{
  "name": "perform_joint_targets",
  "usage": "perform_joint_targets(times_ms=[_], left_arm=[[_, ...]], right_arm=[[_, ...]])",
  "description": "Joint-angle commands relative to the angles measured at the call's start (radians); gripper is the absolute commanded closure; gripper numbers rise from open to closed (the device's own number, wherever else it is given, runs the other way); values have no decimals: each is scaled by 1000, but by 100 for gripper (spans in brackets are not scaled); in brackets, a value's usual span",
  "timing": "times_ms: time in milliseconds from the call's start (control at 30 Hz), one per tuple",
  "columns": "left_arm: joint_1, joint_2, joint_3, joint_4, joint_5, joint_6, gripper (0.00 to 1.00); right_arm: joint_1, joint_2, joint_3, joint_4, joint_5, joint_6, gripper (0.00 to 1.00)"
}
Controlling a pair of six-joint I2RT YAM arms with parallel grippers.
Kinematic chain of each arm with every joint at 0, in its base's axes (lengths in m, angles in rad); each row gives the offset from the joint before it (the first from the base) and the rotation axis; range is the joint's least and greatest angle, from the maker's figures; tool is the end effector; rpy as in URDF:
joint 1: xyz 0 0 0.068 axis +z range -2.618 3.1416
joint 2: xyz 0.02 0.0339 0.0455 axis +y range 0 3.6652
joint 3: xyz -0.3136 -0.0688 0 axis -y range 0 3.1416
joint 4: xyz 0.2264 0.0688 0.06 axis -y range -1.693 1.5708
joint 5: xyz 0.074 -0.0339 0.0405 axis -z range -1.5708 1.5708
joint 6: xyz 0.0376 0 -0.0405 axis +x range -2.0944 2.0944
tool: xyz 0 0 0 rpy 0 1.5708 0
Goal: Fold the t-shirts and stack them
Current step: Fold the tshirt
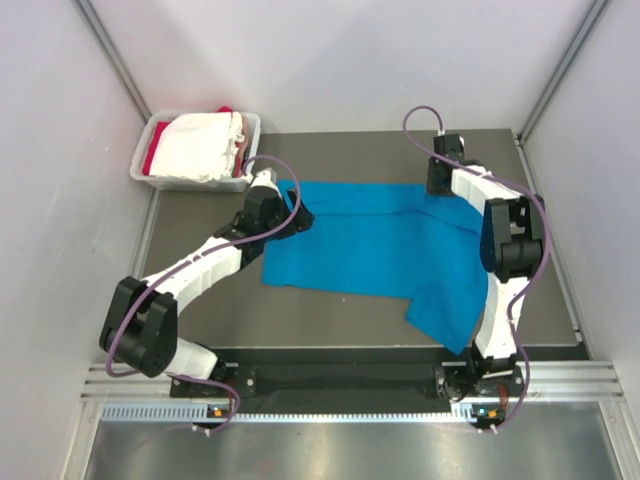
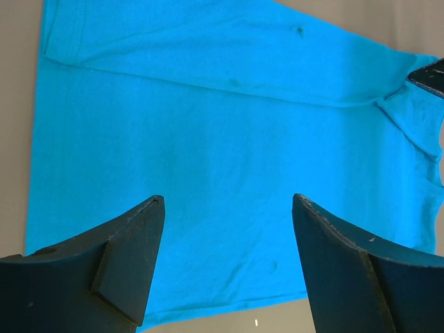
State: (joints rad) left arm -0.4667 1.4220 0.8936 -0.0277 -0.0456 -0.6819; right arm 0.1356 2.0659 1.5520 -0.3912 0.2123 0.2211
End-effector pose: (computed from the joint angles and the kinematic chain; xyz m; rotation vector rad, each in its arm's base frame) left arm 0.2634 -0.1308 0.3024 -0.2630 2.1759 -0.6199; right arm 0.4609 0.0549 0.2433 0.1948 2.4430 -0.1066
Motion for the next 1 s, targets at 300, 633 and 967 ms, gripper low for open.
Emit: perform_joint_targets(times_ms=[300,633,967], left_arm=[[-7,-32,-12,38,-10,-5,21],[-9,-35,-16,40,-8,-5,22],[-9,-40,-18,43,-10,-7,22]], right_arm=[[12,19,-9,3,6,20,65],[7,19,-40,11,-2,29,67],[4,0,-44,20,-1,20,93]])
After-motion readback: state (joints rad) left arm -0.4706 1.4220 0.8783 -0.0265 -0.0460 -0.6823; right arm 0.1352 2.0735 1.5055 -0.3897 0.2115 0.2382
